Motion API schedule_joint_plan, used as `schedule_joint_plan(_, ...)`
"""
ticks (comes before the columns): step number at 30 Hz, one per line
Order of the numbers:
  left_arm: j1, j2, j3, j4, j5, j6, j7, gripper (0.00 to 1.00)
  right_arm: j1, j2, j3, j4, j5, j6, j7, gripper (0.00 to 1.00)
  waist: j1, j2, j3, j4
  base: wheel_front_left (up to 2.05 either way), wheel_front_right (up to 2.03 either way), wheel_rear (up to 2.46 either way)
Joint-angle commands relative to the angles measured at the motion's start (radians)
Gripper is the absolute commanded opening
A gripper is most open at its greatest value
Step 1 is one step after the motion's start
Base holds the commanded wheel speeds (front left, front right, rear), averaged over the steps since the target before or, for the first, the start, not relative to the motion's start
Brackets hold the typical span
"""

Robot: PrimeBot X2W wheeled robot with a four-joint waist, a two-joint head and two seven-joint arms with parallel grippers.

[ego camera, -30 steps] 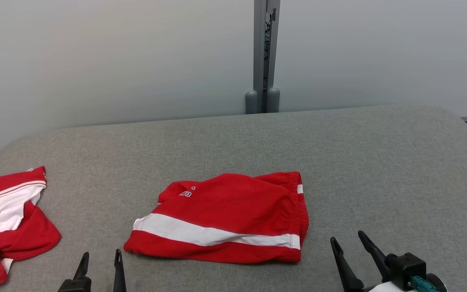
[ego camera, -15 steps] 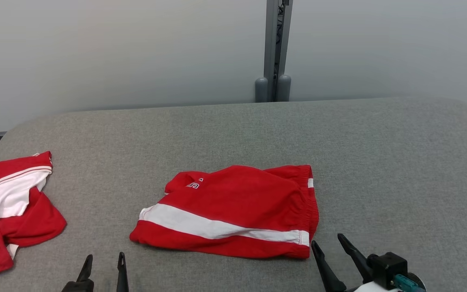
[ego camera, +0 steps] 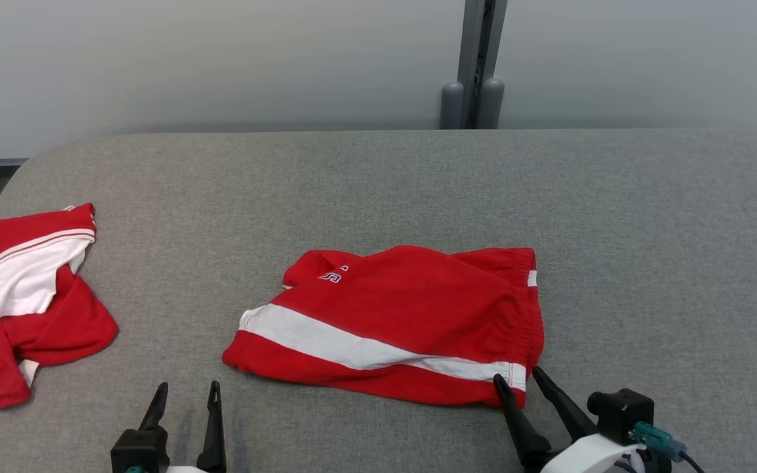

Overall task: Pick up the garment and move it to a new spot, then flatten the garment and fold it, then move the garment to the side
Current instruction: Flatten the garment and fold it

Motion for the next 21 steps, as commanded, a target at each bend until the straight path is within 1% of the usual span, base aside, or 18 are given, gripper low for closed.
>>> schedule_joint_plan(1, -0.026, 0.003, -0.002, 0.001, 0.005, -0.005, -0.001, 1.00, -0.018, -0.011, 0.003, 0.011, 0.014, 0.000, 0.000, 0.94, 0.0000, 0.0000, 0.013, 0.007, 0.00, 0.00, 0.00)
schedule_joint_plan(5, -0.036, 0.002, -0.011, 0.003, -0.004, -0.005, -0.001, 1.00, -0.032, -0.013, 0.011, 0.030, 0.037, 0.000, 0.000, 0.89, 0.0000, 0.0000, 0.031, 0.012, 0.00, 0.00, 0.00)
schedule_joint_plan(7, -0.046, 0.002, -0.016, 0.003, -0.009, -0.003, -0.001, 1.00, -0.042, -0.016, 0.016, 0.034, 0.044, 0.000, 0.000, 0.76, 0.0000, 0.0000, 0.038, 0.012, 0.00, 0.00, 0.00)
schedule_joint_plan(8, -0.050, 0.002, -0.019, 0.002, -0.010, -0.001, -0.001, 1.00, -0.044, -0.016, 0.020, 0.035, 0.050, 0.000, 0.000, 0.64, 0.0000, 0.0000, 0.041, 0.012, 0.00, 0.00, 0.00)
schedule_joint_plan(9, -0.051, 0.002, -0.021, 0.001, -0.012, -0.001, -0.001, 1.00, -0.044, -0.016, 0.022, 0.034, 0.053, 0.000, 0.000, 0.49, 0.0000, 0.0000, 0.044, 0.011, 0.00, 0.00, 0.00)
schedule_joint_plan(10, -0.052, 0.002, -0.024, 0.000, -0.015, 0.000, 0.000, 1.00, -0.045, -0.018, 0.024, 0.033, 0.057, 0.000, 0.000, 0.43, 0.0000, 0.0000, 0.046, 0.010, 0.00, 0.00, 0.00)
schedule_joint_plan(11, -0.054, 0.002, -0.025, 0.000, -0.017, 0.001, -0.001, 1.00, -0.045, -0.020, 0.029, 0.034, 0.062, 0.000, 0.000, 0.18, 0.0000, 0.0000, 0.048, 0.009, 0.00, 0.00, 0.00)
schedule_joint_plan(12, -0.058, 0.002, -0.028, -0.002, -0.018, -0.001, -0.001, 1.00, -0.046, -0.022, 0.031, 0.035, 0.065, 0.000, 0.000, 0.00, 0.0000, 0.0000, 0.050, 0.006, 0.00, 0.00, 0.00)
schedule_joint_plan(15, -0.067, 0.002, -0.036, -0.008, -0.015, -0.004, -0.001, 1.00, -0.051, -0.031, 0.033, 0.031, 0.070, 0.000, 0.000, 0.00, 0.0000, 0.0000, 0.053, 0.000, 0.00, 0.00, 0.00)
schedule_joint_plan(18, -0.069, 0.002, -0.050, -0.020, -0.039, -0.009, -0.001, 1.00, -0.048, -0.053, 0.016, 0.016, 0.062, 0.000, 0.000, 0.00, 0.0000, 0.0000, 0.051, -0.012, 0.00, 0.00, 0.00)
schedule_joint_plan(21, -0.085, 0.002, -0.074, -0.023, -0.074, -0.028, -0.001, 1.00, -0.032, -0.084, -0.001, 0.002, 0.046, 0.000, 0.000, 0.00, 0.0000, 0.0000, 0.050, -0.029, 0.00, 0.00, 0.00)
